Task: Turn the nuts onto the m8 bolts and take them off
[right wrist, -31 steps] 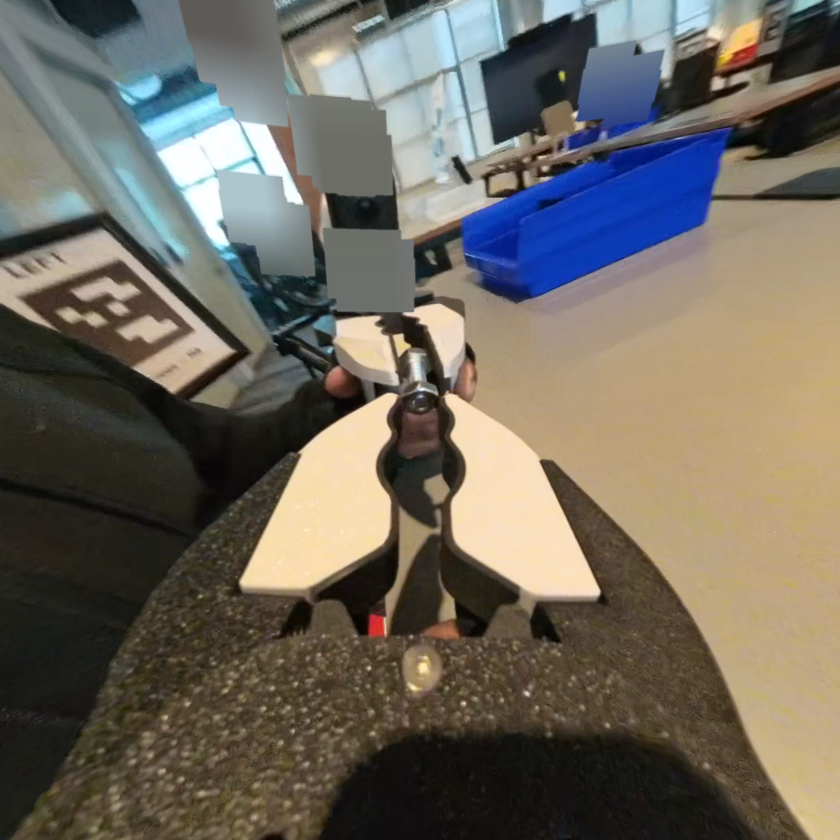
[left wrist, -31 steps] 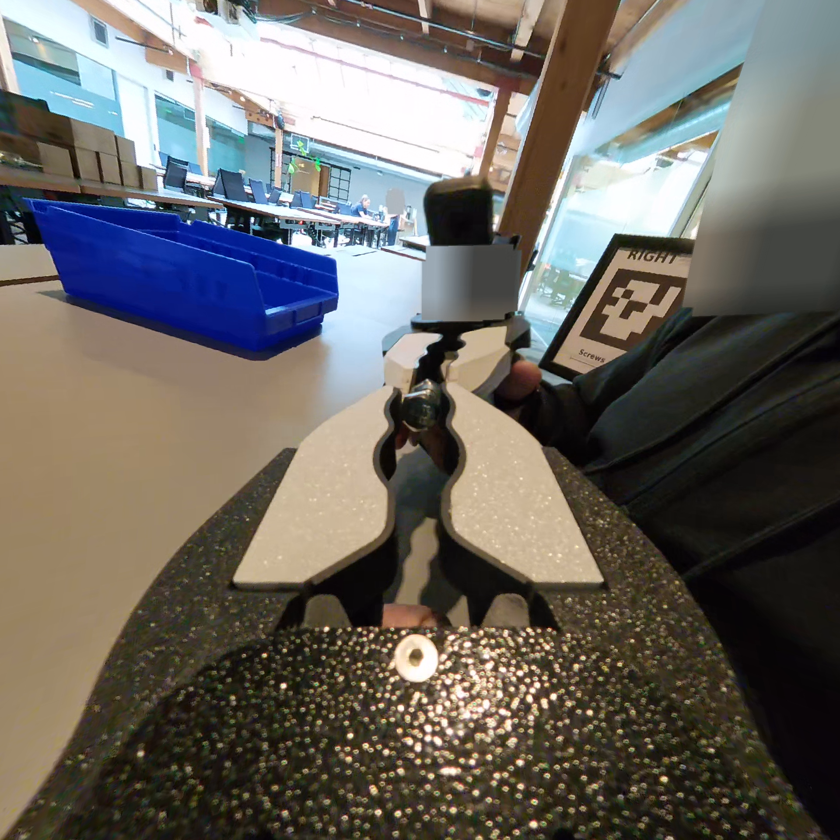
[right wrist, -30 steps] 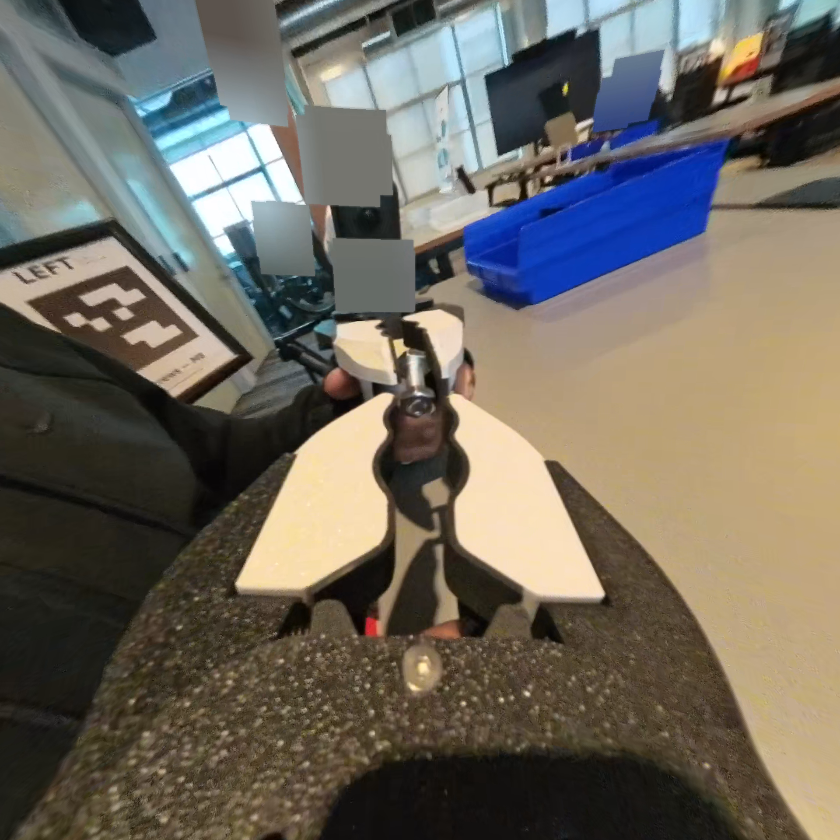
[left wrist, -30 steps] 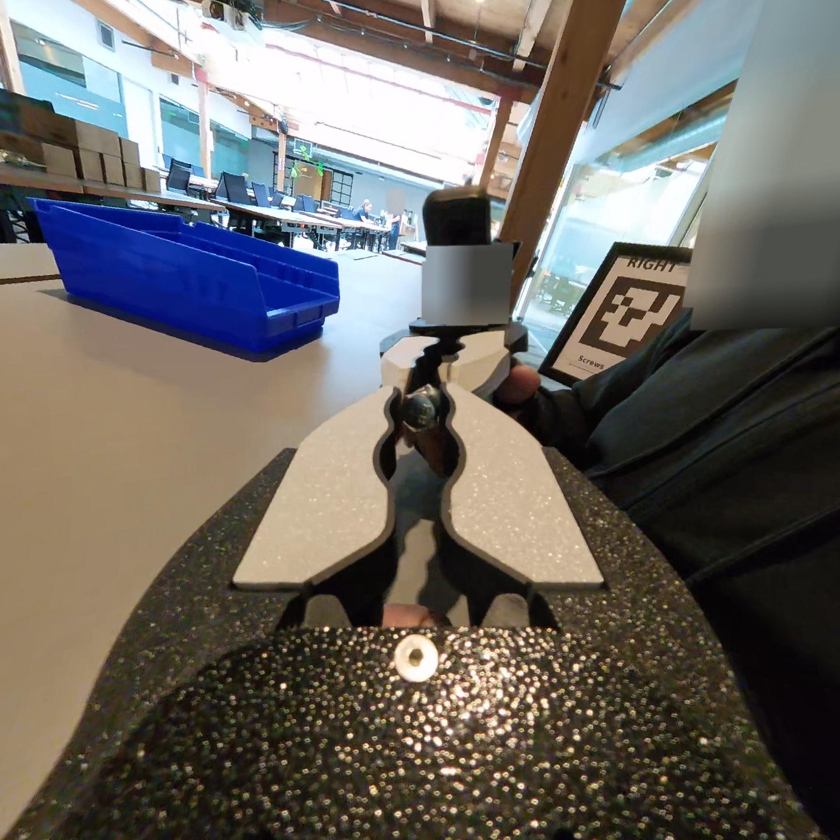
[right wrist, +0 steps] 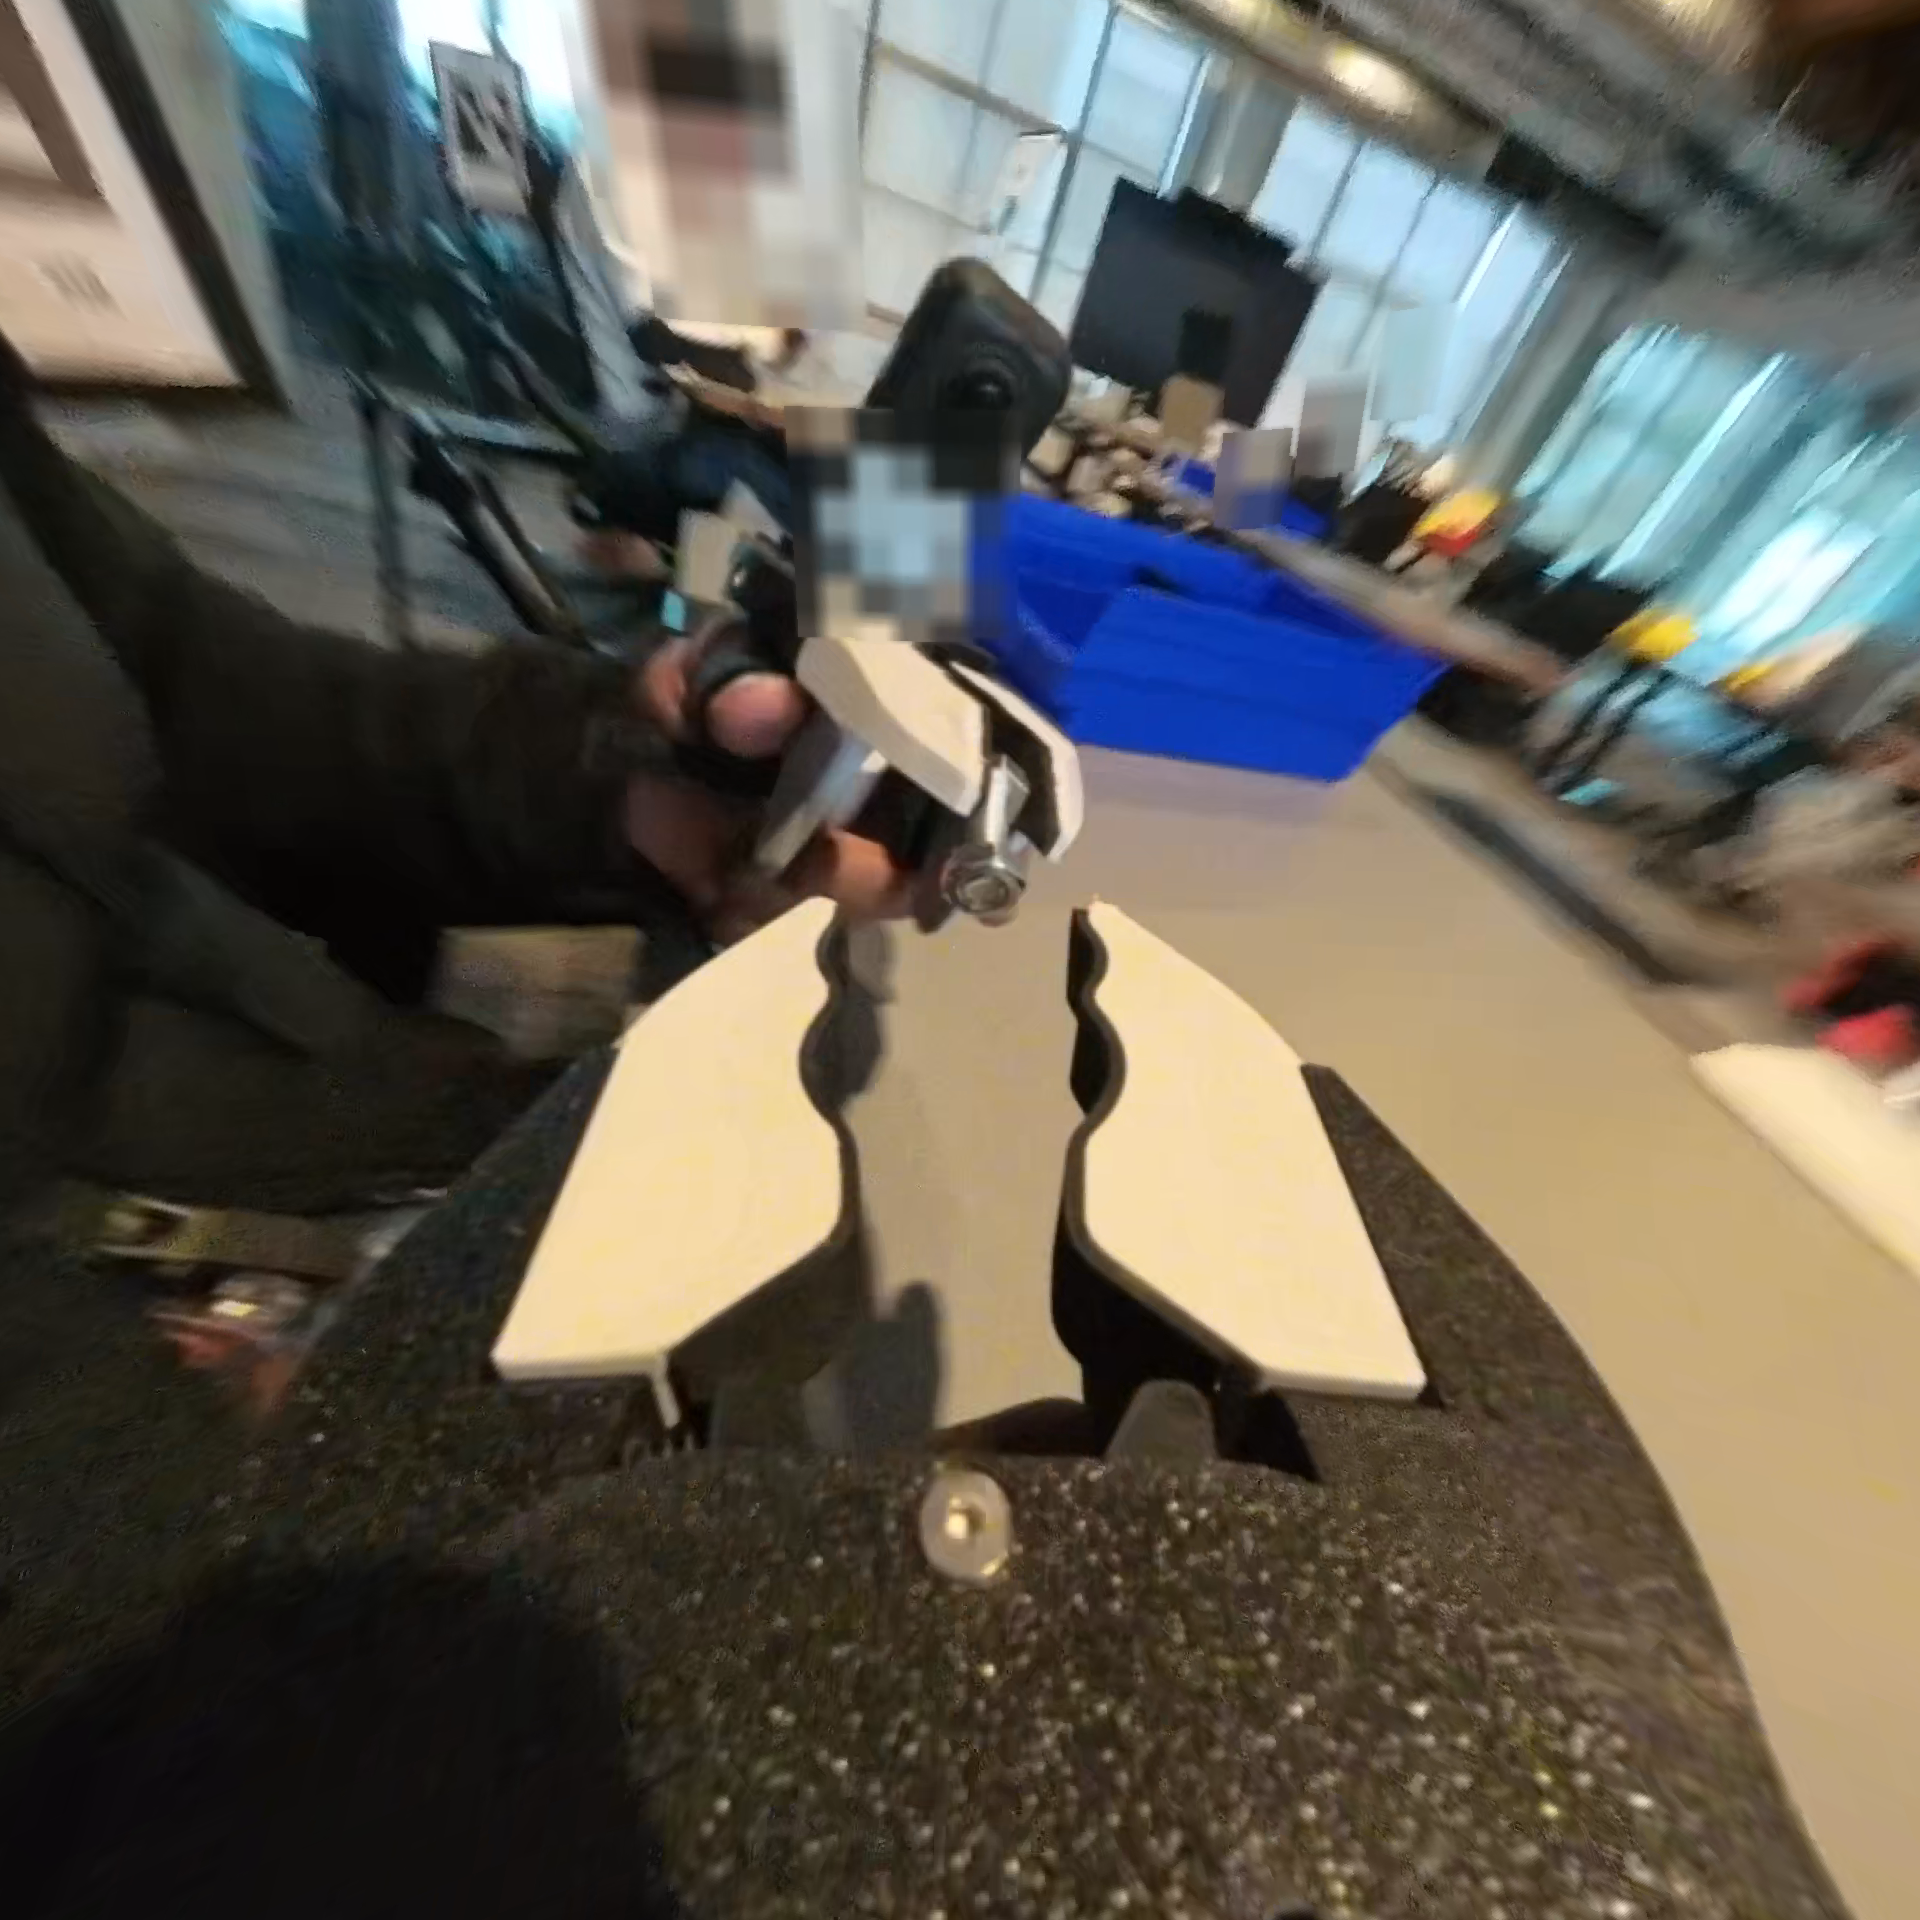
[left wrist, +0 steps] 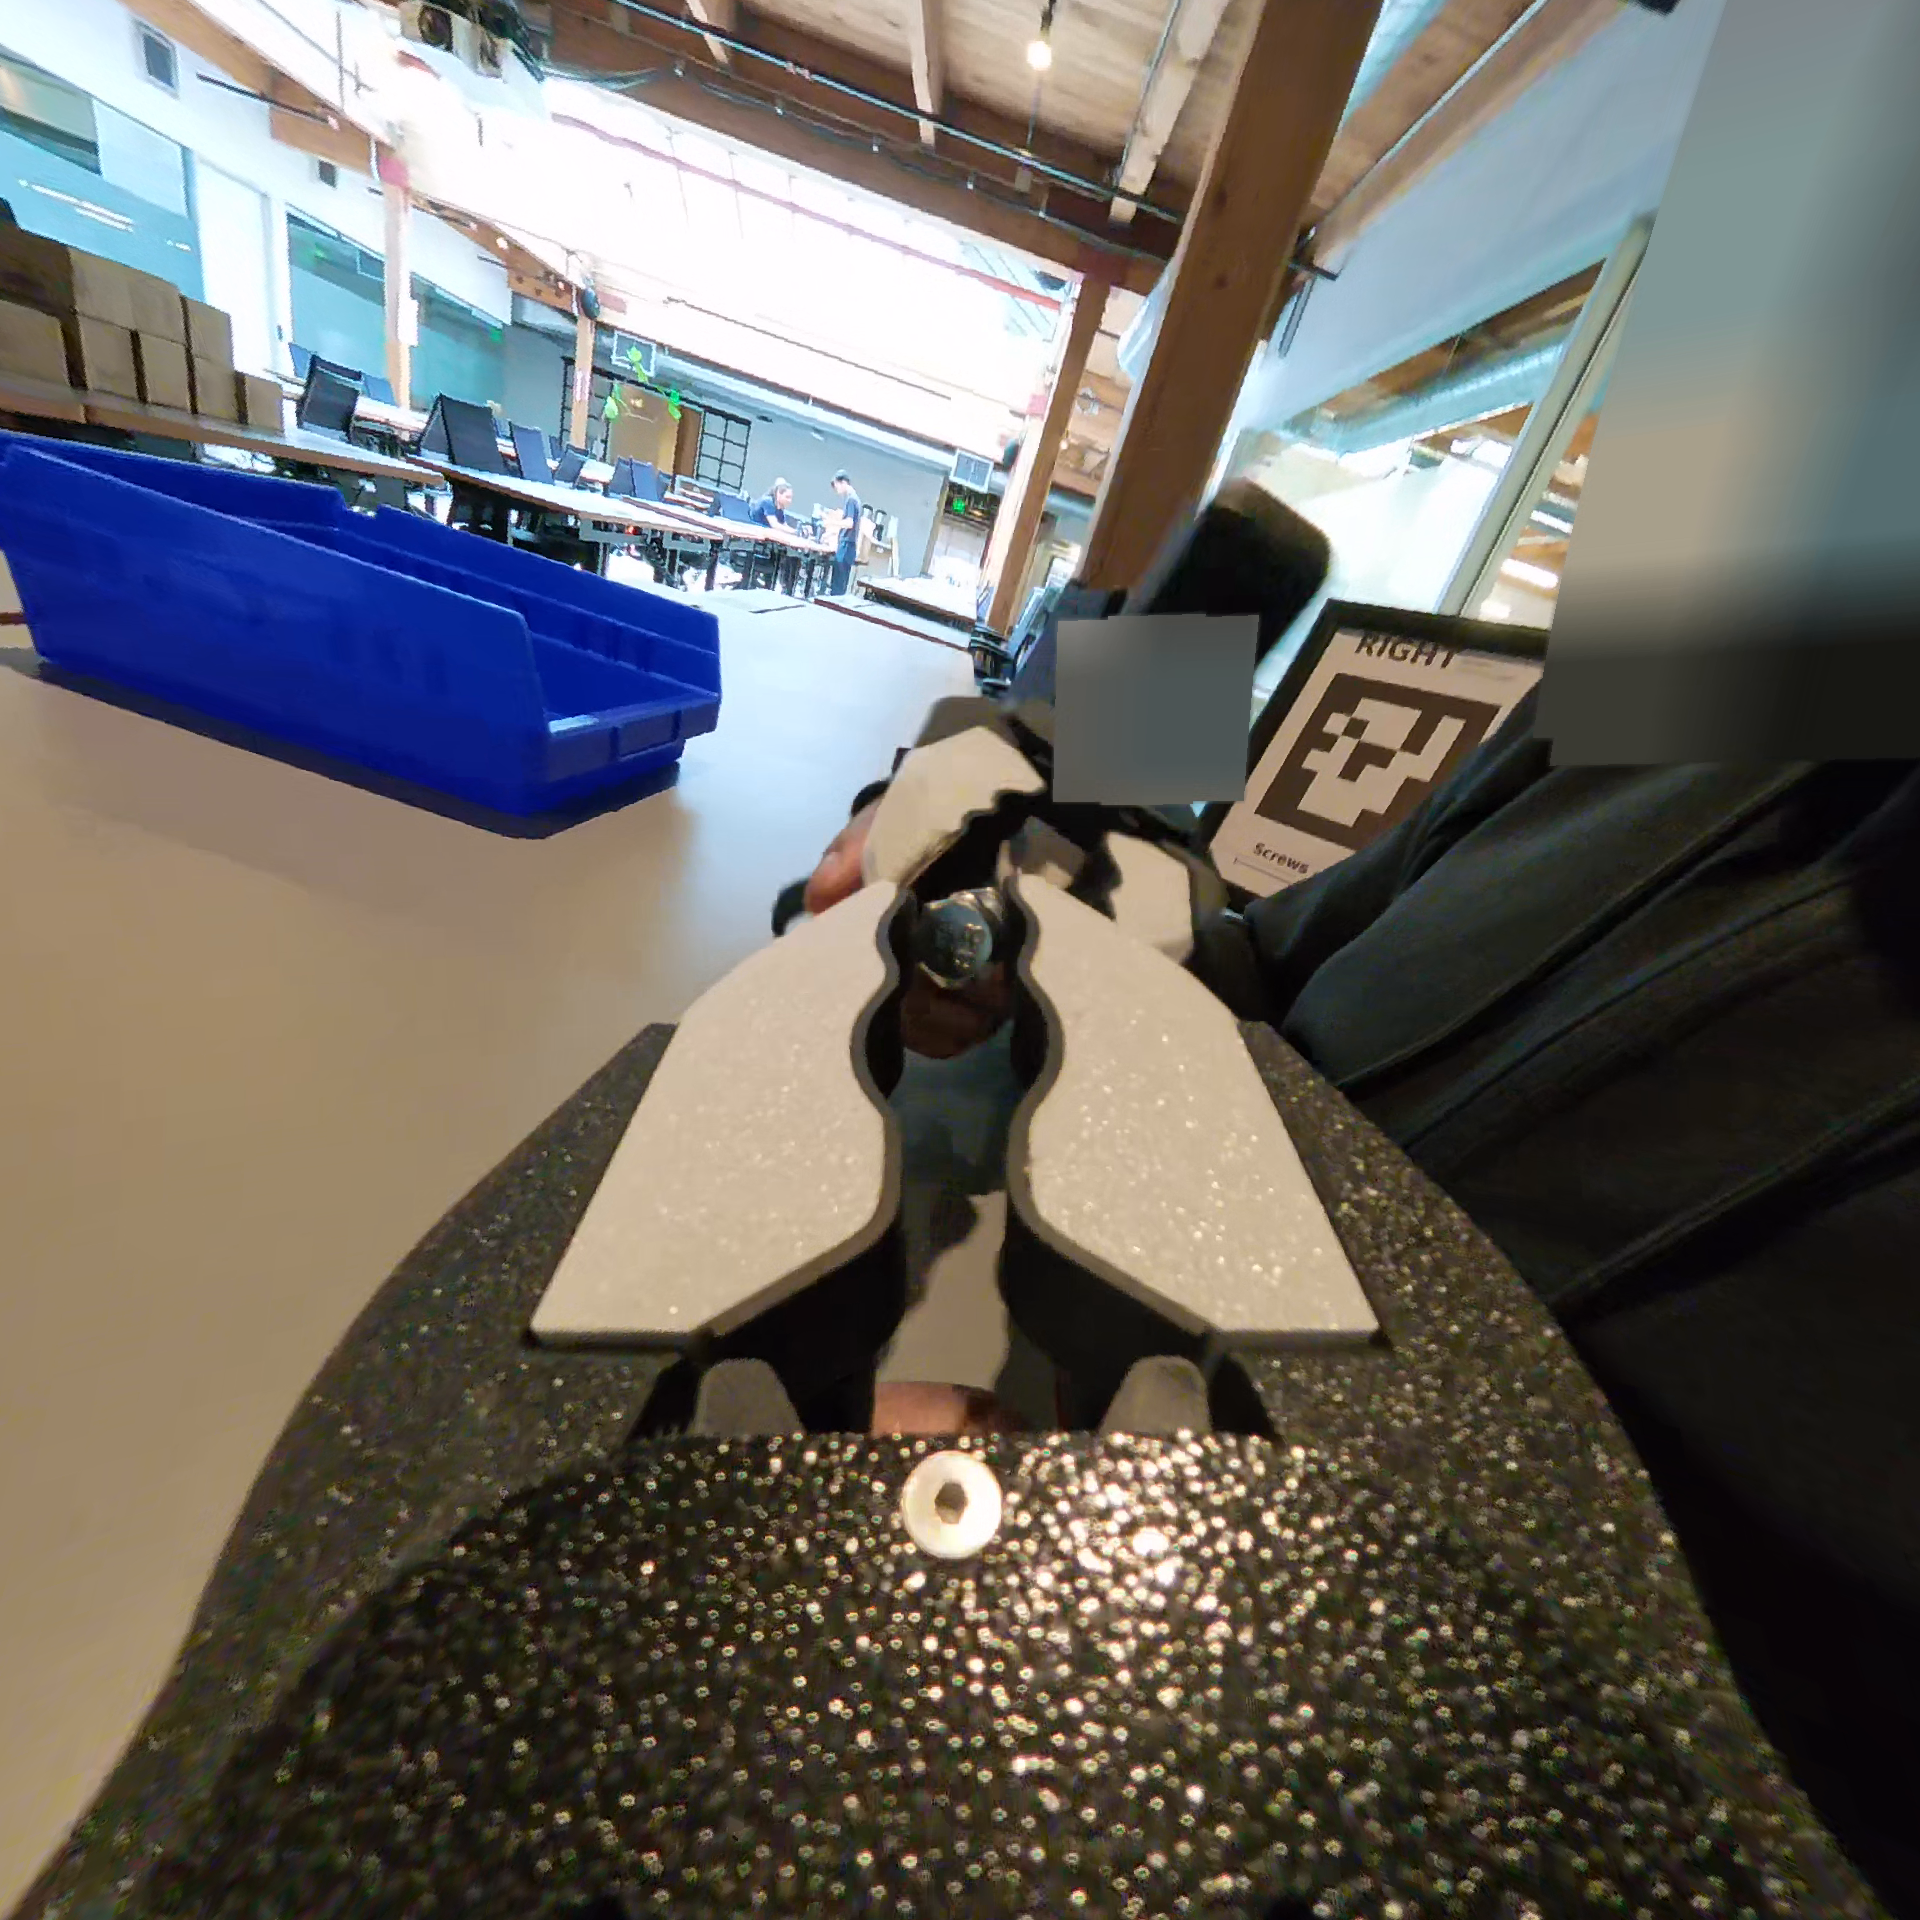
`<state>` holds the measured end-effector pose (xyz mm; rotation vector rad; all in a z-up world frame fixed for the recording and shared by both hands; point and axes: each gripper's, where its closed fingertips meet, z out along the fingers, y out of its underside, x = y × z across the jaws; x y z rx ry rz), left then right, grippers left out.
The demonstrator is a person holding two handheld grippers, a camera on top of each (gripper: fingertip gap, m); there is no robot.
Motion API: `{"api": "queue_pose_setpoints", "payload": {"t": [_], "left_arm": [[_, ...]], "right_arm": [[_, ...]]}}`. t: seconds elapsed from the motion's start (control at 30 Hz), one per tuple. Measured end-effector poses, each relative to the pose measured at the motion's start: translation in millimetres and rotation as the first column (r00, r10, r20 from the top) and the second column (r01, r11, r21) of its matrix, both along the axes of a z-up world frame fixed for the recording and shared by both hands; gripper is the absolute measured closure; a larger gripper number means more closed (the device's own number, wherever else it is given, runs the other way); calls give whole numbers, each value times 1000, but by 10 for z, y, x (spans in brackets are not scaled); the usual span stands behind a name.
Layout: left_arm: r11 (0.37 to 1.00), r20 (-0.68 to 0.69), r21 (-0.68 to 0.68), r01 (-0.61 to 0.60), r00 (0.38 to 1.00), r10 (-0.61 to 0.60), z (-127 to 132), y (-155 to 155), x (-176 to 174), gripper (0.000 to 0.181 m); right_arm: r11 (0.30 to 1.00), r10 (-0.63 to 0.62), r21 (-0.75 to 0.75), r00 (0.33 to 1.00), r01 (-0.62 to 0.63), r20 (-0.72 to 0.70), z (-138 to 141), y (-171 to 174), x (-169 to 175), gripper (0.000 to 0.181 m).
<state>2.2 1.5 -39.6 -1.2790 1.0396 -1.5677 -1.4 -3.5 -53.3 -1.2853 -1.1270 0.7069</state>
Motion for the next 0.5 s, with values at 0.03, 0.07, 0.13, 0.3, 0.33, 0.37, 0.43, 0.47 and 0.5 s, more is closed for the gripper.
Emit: {"api": "queue_pose_setpoints", "payload": {"t": [0.03, 0.07, 0.13, 0.3, 0.33, 0.37, 0.43, 0.47, 0.5], "left_arm": [[1000, -1, -18, -4, 1000, 4, -3, 21, -2, 166], [999, -5, -31, -8, 1000, 8, -12, 36, -2, 166], [999, -13, -50, -3, 1000, 3, -24, 42, 0, 166], [998, -32, -64, 10, 999, -12, -51, 19, 16, 166], [998, -41, -62, 10, 999, -13, -63, 13, 23, 166], [998, -50, -56, 10, 999, -13, -75, 6, 33, 166], [999, -66, -41, 1, 998, -3, -93, 5, 49, 166], [1000, -78, -27, -7, 997, 4, -108, 10, 50, 166], [1000, -92, -4, -14, 996, 13, -126, 12, 49, 166]], "right_arm": [[990, -49, 137, 998, 43, 43, 15, 6, 8, 141], [959, -107, 270, 991, 82, 76, 36, 16, 18, 142], [863, -223, 487, 966, 133, 131, 55, 48, 45, 144], [739, -334, 659, 926, 139, 178, -13, 92, 29, 150], [736, -337, 661, 925, 143, 174, -10, 92, 23, 154], [734, -340, 663, 925, 147, 171, -5, 93, 21, 160], [748, -343, 645, 923, 157, 173, -15, 101, 19, 167], [778, -328, 609, 927, 158, 179, -34, 103, 16, 167], [828, -296, 539, 937, 156, 184, -60, 103, 13, 167]]}}
